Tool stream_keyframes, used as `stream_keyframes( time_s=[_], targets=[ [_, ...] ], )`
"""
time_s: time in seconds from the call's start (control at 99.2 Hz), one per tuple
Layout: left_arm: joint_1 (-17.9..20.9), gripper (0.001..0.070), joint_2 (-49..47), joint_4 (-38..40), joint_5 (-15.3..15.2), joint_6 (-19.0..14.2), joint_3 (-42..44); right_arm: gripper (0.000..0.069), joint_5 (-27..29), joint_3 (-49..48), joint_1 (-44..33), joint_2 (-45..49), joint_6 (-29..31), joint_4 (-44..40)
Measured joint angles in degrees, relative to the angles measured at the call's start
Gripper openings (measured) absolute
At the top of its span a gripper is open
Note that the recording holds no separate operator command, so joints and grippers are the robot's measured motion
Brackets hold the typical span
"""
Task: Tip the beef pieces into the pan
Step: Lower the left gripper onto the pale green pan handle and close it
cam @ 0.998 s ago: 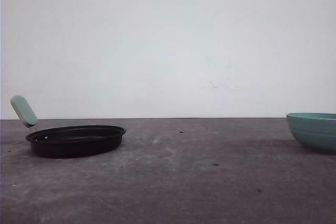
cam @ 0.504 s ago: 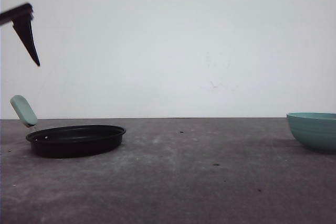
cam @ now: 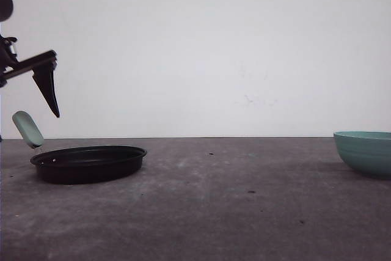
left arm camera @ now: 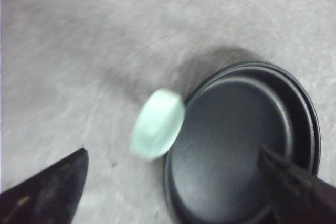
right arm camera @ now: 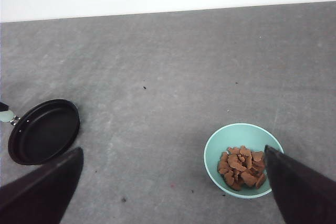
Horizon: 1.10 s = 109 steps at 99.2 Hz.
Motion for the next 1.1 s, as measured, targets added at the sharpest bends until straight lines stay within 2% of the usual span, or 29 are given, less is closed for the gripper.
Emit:
stream_keyframes(
  time_s=[0.101, 0.192, 0.444, 0.534, 0.696, 0.817, 0.897, 1.099],
  targets=[
    [-0.8, 0.0474, 0.5, 1.3, -0.9, 0.0, 0.0, 0.0684, 0.1, 0.0, 0.0, 0.0, 0.4, 0.0],
    [-1.5, 0.0415, 0.7, 1.5, -2.8, -0.3, 0.0, 0.0684, 0.1, 0.0, 0.0, 0.0, 0.5, 0.0],
    [-2.3, 0.0390, 3.6, 1.7, -3.2, -1.5, 0.0, 0.0684, 0.1, 0.0, 0.0, 0.0, 0.8, -0.3],
    [-2.4, 0.0377, 3.5, 2.4, -4.3, -1.5, 0.0, 0.0684, 0.1, 0.0, 0.0, 0.0, 0.9, -0.8],
    [-2.4, 0.0203, 3.5, 3.0, -4.7, -1.7, 0.0, 0.0684, 0.1, 0.0, 0.0, 0.0, 0.9, -1.4],
    [-2.4, 0.0148, 3.5, 3.2, -4.9, -1.7, 0.0, 0.0684, 0.1, 0.0, 0.0, 0.0, 0.9, -1.9],
    [-2.4, 0.0077, 3.5, 3.5, -4.3, -1.8, 0.0, 0.0684, 0.1, 0.0, 0.0, 0.0, 0.9, -2.2],
    [-2.6, 0.0065, 3.5, 3.6, -4.0, -1.7, 0.0, 0.0684, 0.1, 0.0, 0.0, 0.0, 0.9, -3.0]
  ],
)
